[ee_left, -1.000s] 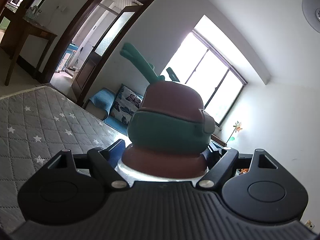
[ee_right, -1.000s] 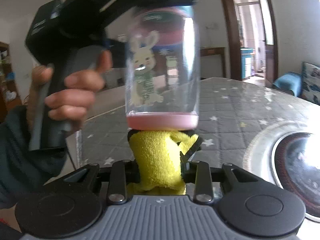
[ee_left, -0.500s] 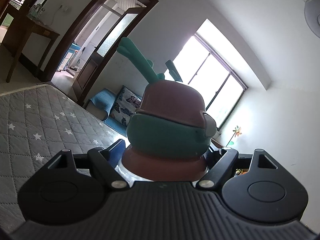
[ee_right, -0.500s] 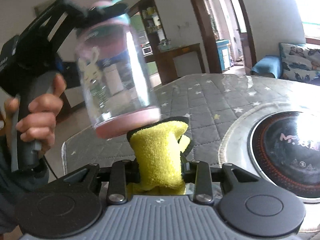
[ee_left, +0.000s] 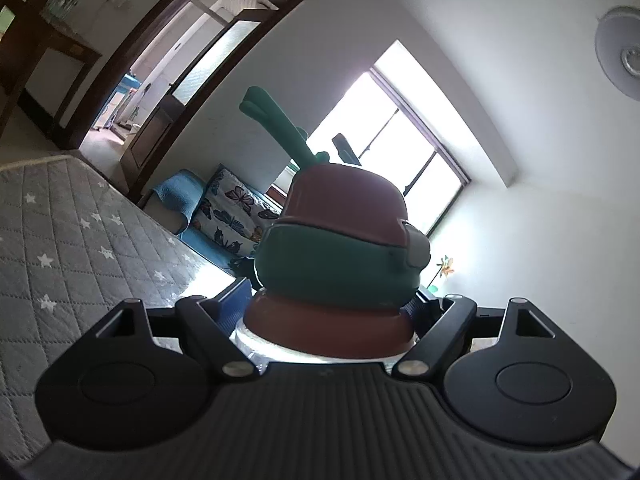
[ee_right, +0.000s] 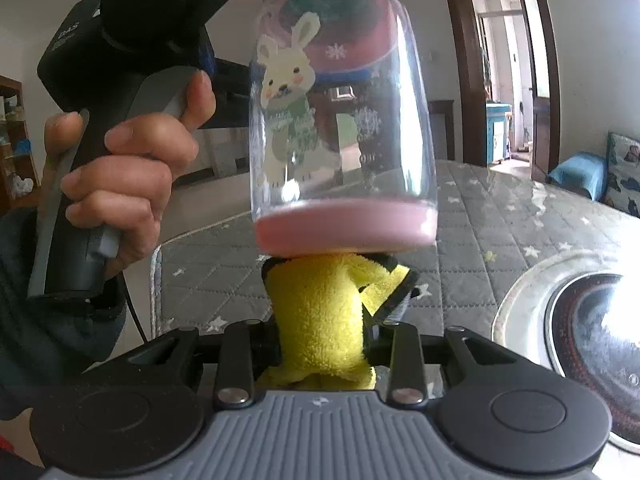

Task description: Clean container

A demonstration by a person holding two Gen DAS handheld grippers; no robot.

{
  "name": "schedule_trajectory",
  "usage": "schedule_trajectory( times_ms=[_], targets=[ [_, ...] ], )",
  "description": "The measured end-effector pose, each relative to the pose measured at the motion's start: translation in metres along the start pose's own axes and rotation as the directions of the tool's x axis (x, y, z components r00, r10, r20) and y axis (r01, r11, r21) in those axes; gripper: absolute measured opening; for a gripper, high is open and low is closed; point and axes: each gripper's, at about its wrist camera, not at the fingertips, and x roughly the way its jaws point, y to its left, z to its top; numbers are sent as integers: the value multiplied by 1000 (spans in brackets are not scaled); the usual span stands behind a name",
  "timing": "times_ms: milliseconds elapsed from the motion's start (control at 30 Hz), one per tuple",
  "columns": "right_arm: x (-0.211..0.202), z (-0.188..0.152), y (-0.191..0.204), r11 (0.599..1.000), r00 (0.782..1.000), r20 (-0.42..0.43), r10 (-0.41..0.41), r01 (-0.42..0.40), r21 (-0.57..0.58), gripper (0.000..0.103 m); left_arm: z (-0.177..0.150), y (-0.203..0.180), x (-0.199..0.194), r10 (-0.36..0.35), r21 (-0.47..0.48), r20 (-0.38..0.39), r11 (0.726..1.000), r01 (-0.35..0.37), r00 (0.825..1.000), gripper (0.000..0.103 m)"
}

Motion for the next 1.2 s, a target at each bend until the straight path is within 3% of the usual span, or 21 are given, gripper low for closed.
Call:
schedule_trajectory(
  times_ms=[167,633,833,1033,1200],
  targets=[
    [-5,-2,-12,999,1000,8,-18,18,41,32,-1,-4,-4,44,78,7,996,-44,999,80],
    [-32,2,-34,988,993,47,-110,104,117,32,-8,4,3,107,107,-8,989,-105,994,80],
    [-35,9,-47,980,989,71,-130,117,162,32,-10,7,7,165,155,-13,975,-161,986,80],
    [-36,26,-65,960,984,144,-102,60,275,32,-19,9,16,193,176,-26,967,-186,981,80],
    [-29,39,-86,919,969,246,-31,-69,387,32,-21,10,25,199,186,-20,964,-192,980,80]
  ],
)
